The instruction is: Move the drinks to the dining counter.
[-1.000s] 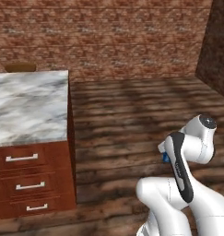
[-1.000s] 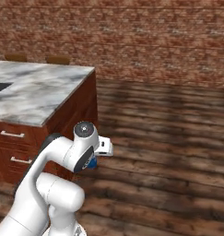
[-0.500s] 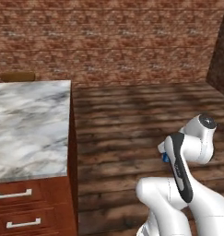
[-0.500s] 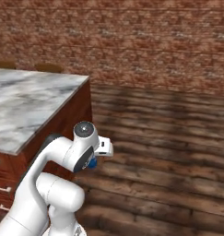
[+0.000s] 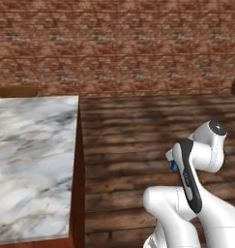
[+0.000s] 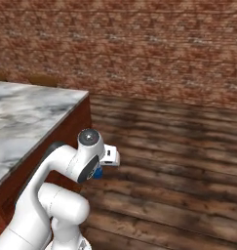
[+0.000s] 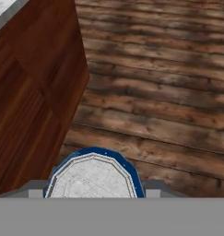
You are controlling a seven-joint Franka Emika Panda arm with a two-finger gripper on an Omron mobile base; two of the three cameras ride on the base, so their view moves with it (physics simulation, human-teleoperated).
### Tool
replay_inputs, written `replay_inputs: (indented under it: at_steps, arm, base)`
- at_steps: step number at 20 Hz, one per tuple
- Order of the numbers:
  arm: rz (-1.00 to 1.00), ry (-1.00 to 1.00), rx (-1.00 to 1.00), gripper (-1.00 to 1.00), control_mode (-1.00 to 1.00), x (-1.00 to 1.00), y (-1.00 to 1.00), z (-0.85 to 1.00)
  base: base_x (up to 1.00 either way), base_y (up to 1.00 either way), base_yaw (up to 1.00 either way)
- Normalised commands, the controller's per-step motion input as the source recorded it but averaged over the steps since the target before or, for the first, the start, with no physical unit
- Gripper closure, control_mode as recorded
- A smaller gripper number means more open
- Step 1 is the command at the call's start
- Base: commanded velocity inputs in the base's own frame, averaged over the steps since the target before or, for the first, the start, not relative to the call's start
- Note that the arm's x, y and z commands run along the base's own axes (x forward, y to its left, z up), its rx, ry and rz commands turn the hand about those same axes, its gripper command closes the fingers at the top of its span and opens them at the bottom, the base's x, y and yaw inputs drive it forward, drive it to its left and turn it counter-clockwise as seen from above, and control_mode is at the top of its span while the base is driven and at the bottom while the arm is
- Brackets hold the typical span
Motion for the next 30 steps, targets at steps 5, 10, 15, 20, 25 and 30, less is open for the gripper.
replay_inputs:
  at_steps: [5,10,15,20,25,30]
  arm:
    - [0.0,0.0,0.0,1.0,1.0,0.0,0.0,0.0]
    - [0.0,0.0,0.0,1.0,1.0,0.0,0.0,0.0]
    - [0.0,0.0,0.0,1.0,1.0,0.0,0.0,0.0]
    - [0.0,0.0,0.0,1.0,1.0,0.0,0.0,0.0]
    - [0.0,0.0,0.0,1.0,1.0,0.0,0.0,0.0]
    - [0.0,0.0,0.0,1.0,1.0,0.0,0.0,0.0]
  base:
    - [0.69,-0.27,0.1]
    - [0.41,-0.2,0.17]
    - [0.25,-0.15,0.22]
    - [0.29,-0.13,0.24]
    - [0.39,-0.15,0.24]
    - [0.53,-0.19,0.24]
